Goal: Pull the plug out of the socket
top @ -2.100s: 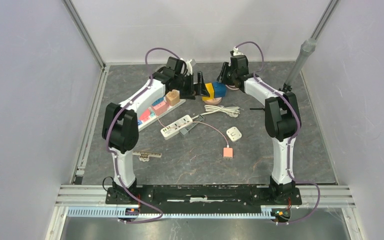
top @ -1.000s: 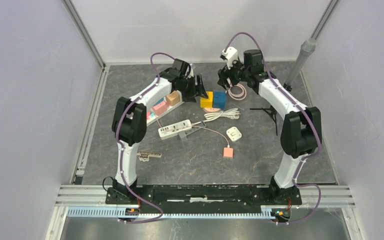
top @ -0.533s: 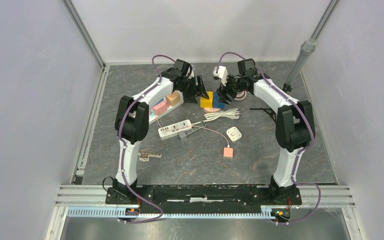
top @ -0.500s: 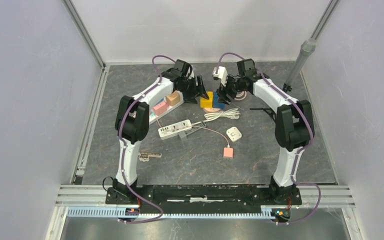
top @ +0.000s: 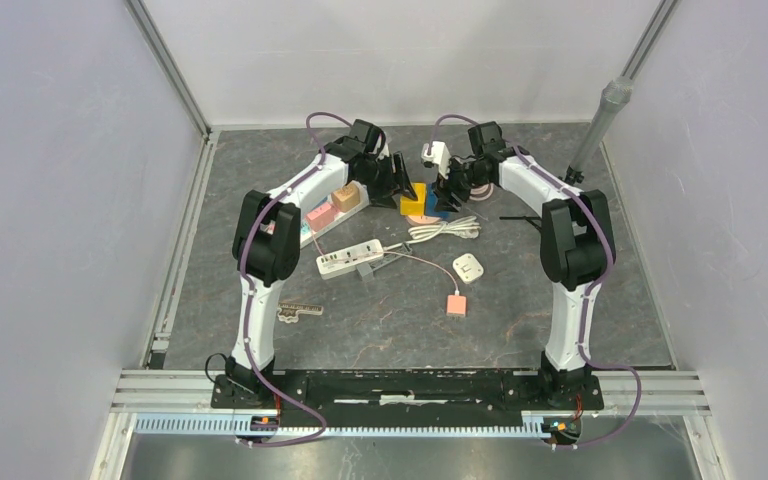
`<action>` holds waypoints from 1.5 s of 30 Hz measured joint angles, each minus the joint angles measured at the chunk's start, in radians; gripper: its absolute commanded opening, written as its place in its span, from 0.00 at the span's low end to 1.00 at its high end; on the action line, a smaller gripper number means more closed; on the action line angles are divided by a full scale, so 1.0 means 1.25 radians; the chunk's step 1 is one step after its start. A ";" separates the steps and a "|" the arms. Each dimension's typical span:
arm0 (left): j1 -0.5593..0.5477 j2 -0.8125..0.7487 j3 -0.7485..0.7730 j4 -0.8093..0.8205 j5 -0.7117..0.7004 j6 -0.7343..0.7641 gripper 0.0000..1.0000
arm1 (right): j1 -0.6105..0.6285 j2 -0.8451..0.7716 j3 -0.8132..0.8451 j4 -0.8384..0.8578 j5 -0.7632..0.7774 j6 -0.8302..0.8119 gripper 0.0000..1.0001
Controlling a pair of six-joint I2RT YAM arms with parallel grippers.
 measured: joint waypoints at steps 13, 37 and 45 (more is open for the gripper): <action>-0.001 0.026 0.068 -0.068 -0.033 0.001 0.61 | 0.000 -0.063 -0.138 0.173 -0.024 0.034 0.14; 0.002 0.076 0.164 -0.146 -0.031 0.035 0.56 | -0.023 -0.067 -0.210 0.339 -0.099 0.168 0.00; 0.005 0.075 0.161 -0.150 -0.030 0.047 0.53 | 0.001 -0.068 -0.197 0.316 -0.063 0.149 0.00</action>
